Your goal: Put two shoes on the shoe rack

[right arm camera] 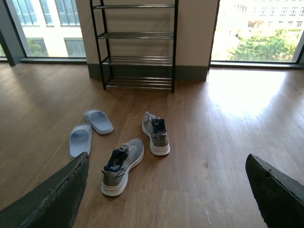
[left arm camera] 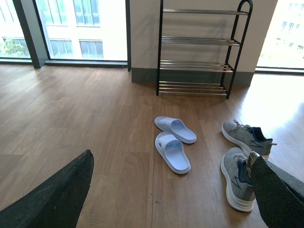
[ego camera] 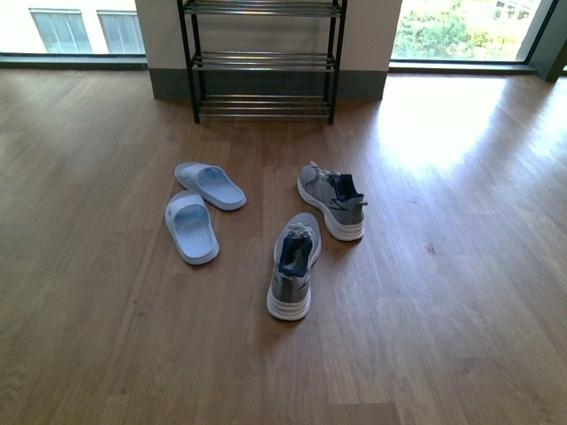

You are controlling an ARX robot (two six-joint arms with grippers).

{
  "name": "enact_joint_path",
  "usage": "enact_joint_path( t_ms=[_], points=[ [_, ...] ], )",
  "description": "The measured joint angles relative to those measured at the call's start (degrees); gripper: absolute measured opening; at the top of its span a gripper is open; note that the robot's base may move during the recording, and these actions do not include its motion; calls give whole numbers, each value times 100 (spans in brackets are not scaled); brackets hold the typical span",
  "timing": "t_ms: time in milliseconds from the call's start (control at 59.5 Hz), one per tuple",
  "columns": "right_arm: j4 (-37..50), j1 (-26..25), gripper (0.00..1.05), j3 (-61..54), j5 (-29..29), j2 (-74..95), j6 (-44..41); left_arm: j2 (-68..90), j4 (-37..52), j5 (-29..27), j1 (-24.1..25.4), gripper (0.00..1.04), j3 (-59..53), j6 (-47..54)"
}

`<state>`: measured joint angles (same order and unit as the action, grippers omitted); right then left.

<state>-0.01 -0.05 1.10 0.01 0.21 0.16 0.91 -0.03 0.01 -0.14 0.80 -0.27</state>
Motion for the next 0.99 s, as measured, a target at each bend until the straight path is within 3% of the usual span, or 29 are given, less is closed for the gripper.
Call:
enact_joint_path(
  t_ms=[992],
  points=[
    [0, 0, 96, 0, 0, 0, 0, 0, 0, 0, 0, 95, 0, 0]
  ],
)
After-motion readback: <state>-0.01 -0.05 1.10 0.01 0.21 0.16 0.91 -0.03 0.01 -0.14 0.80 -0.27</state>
